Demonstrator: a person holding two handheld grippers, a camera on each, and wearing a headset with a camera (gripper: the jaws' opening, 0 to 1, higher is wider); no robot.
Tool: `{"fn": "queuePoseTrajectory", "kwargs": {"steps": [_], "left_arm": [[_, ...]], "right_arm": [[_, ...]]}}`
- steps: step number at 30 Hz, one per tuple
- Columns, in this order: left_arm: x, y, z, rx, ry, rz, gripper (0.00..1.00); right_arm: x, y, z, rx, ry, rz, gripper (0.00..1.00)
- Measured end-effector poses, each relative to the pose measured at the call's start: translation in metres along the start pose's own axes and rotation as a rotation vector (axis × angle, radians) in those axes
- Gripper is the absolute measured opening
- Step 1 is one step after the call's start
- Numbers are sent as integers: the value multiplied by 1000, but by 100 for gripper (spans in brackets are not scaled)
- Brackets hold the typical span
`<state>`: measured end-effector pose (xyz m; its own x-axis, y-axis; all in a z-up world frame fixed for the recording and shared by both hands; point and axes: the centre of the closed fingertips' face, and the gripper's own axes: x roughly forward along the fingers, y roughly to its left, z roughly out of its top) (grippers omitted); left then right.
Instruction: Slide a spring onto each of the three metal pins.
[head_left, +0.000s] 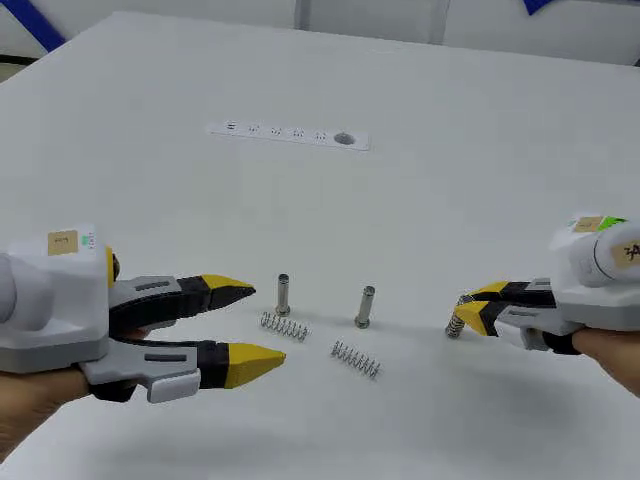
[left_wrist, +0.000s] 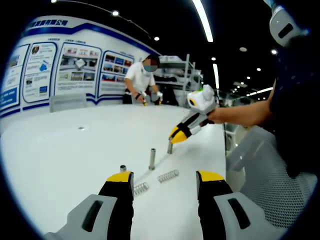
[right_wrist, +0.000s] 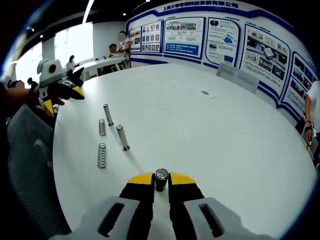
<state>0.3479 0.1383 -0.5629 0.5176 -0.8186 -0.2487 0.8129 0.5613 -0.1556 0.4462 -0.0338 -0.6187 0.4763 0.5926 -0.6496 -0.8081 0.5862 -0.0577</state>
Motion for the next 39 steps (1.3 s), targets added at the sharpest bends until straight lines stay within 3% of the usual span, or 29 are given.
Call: {"fn": "queuePoseTrajectory", "kwargs": {"steps": [10, 19, 29, 39], "left_arm": [[1, 0, -1, -1, 0, 0, 51], [1, -2, -2, -1, 2, -4, 51], [3, -5, -2, 3, 4, -15, 51], [3, -8, -4, 9, 11, -26, 51]], "right_arm": [[0, -2, -3, -4, 5, -2, 13], [-11, -1, -14, -6, 34, -17, 15], [-21, 26, -20, -4, 64, 20, 15], [-10, 68, -7, -73, 82, 134, 15]]}}
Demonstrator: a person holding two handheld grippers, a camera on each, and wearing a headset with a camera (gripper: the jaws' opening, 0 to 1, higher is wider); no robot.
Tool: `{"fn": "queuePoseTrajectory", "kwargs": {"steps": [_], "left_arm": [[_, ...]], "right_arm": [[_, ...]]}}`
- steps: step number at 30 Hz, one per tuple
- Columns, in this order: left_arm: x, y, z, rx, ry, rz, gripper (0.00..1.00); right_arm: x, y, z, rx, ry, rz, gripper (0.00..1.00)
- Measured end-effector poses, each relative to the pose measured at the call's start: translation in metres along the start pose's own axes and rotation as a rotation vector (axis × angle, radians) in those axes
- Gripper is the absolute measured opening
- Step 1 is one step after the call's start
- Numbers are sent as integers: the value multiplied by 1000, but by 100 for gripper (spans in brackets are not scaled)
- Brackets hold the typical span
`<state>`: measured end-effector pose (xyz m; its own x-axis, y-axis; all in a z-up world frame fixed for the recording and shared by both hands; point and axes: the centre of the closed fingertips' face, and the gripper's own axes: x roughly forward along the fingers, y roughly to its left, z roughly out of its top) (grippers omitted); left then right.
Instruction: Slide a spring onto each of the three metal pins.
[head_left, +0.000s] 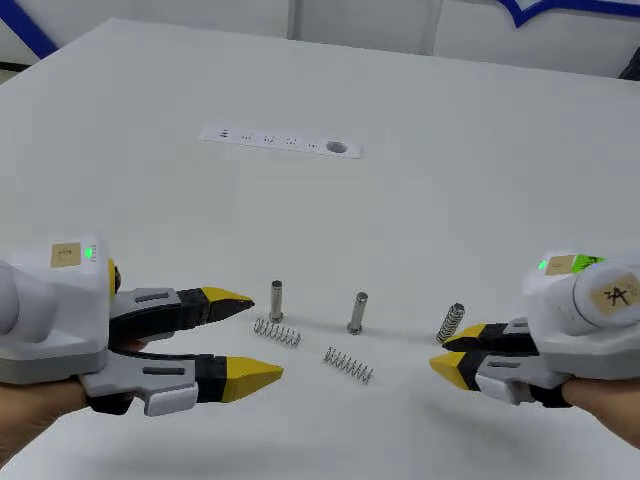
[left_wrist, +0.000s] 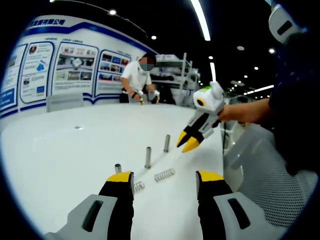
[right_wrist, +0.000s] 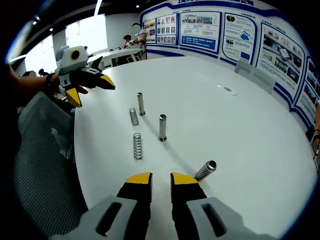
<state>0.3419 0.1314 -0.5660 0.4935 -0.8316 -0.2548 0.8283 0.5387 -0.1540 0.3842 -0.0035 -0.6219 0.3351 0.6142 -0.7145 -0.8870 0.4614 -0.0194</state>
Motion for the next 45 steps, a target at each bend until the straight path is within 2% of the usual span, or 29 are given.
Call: {"fn": "queuePoseTrajectory", "kwargs": {"steps": [7, 14, 19, 31, 41, 45], "left_arm": [[-1, 0, 0, 1, -2, 3, 51], [-2, 2, 0, 0, -4, 10, 50], [-2, 2, 0, -2, -5, 14, 50], [1, 0, -1, -1, 8, 5, 50], [5, -5, -3, 12, 28, -20, 48], [12, -11, -8, 39, 67, -57, 47]], "right_arm": [[22, 26, 10, -62, 19, 83, 16], [44, 35, 15, -90, 42, 114, 16], [53, 36, 11, -95, 65, 122, 16], [60, 36, 3, -112, 91, 128, 14], [55, 35, 9, -120, 82, 121, 11], [47, 37, 18, -126, 73, 124, 11]]}}
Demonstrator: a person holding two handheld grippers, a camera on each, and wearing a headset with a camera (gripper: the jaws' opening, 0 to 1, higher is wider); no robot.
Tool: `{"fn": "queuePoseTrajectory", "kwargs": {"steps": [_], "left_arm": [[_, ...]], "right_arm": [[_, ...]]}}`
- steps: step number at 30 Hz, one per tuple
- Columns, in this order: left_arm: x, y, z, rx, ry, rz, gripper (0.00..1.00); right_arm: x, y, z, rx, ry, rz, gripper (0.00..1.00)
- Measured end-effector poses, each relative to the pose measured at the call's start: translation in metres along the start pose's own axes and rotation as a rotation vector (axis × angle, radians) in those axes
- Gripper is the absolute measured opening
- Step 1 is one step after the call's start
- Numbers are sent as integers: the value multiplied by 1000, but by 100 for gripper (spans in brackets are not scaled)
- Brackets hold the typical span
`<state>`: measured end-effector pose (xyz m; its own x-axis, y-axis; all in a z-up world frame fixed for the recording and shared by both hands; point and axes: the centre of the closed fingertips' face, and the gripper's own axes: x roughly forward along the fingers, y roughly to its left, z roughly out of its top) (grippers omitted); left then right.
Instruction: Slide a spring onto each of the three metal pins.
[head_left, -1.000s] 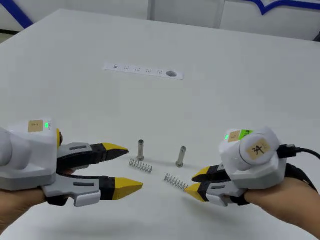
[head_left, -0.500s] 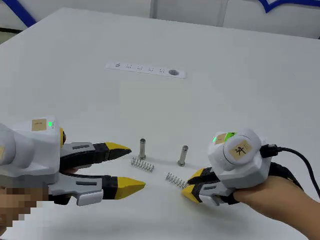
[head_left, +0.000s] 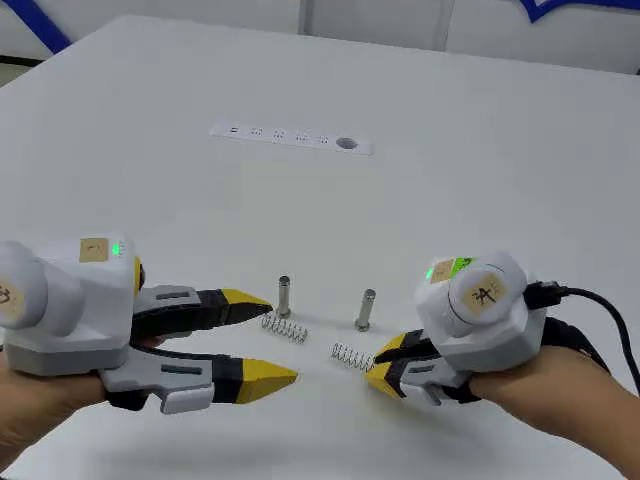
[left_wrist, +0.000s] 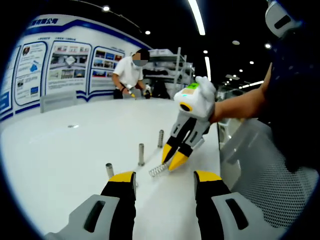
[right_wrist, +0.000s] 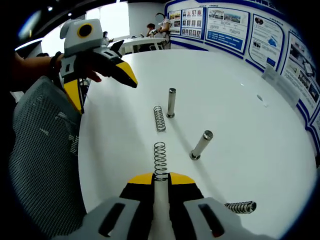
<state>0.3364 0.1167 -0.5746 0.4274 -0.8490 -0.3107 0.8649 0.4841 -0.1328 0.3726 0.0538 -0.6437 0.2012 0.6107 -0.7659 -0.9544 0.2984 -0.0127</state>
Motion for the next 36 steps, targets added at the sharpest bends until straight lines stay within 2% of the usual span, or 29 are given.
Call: {"fn": "queuePoseTrajectory", "kwargs": {"steps": [4, 9, 14, 22, 30, 36], "left_arm": [[8, -5, -3, 56, 52, -36, 47], [17, -8, -4, 110, 84, -67, 45], [20, -7, -5, 151, 99, -73, 40], [24, -15, -12, 250, 140, -108, 31], [28, -21, -17, 296, 164, -148, 19], [30, -21, -18, 308, 167, -148, 13]], "right_arm": [[-10, 9, 11, -22, 3, 26, 11], [-20, 22, 23, -69, 13, 59, 11], [-26, 33, 30, -115, 20, 80, 11], [-27, 47, 33, -170, 50, 120, 11], [-30, 54, 36, -189, 59, 142, 11], [-34, 56, 41, -194, 52, 143, 11]]}}
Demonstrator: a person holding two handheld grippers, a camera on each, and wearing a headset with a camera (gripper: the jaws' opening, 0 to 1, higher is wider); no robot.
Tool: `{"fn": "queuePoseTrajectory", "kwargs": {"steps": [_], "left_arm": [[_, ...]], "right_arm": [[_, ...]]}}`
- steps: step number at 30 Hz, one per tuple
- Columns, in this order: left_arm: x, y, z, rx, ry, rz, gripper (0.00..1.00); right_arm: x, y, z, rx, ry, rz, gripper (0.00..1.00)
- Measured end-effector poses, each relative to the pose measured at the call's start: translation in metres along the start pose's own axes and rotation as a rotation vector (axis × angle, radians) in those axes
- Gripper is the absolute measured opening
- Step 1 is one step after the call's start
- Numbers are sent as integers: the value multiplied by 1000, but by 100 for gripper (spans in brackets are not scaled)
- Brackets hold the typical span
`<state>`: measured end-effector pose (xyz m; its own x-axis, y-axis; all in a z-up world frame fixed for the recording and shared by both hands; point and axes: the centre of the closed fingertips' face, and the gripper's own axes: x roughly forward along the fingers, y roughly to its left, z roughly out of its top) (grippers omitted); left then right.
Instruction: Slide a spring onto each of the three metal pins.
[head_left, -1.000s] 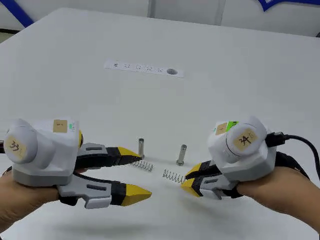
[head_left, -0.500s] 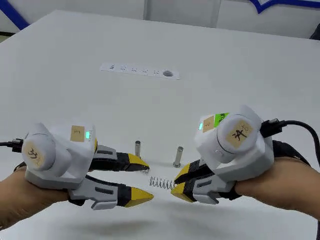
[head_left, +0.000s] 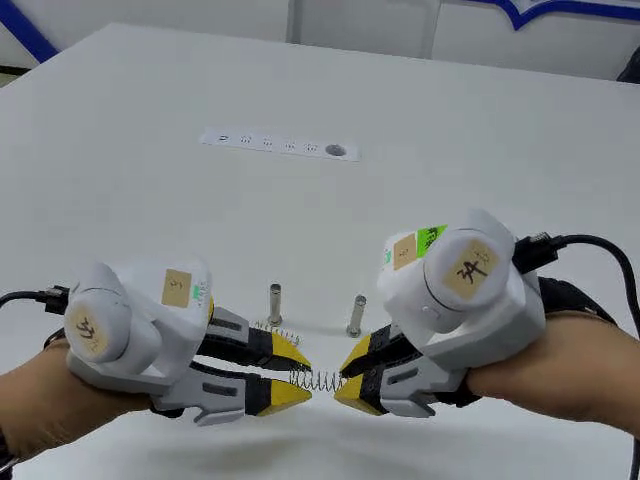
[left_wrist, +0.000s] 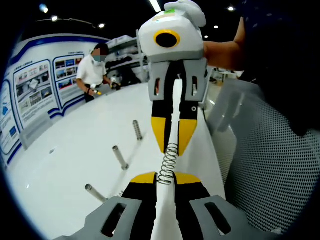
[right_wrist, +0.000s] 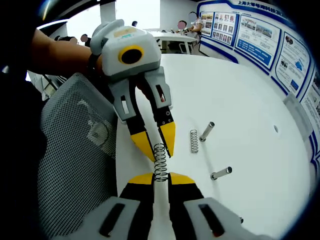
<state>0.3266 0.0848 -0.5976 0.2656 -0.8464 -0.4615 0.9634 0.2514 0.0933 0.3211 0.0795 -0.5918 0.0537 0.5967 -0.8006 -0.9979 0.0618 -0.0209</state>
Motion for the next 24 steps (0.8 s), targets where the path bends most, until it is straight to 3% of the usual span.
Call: {"fn": "queuePoseTrajectory", "kwargs": {"steps": [14, 24], "left_arm": [[-1, 1, 3, -23, -23, 1, 11], [2, 0, 11, -19, -35, -11, 11]], "right_arm": [[-15, -1, 45, -25, -147, -29, 11], [-12, 2, 61, -49, -188, -30, 11]]}}
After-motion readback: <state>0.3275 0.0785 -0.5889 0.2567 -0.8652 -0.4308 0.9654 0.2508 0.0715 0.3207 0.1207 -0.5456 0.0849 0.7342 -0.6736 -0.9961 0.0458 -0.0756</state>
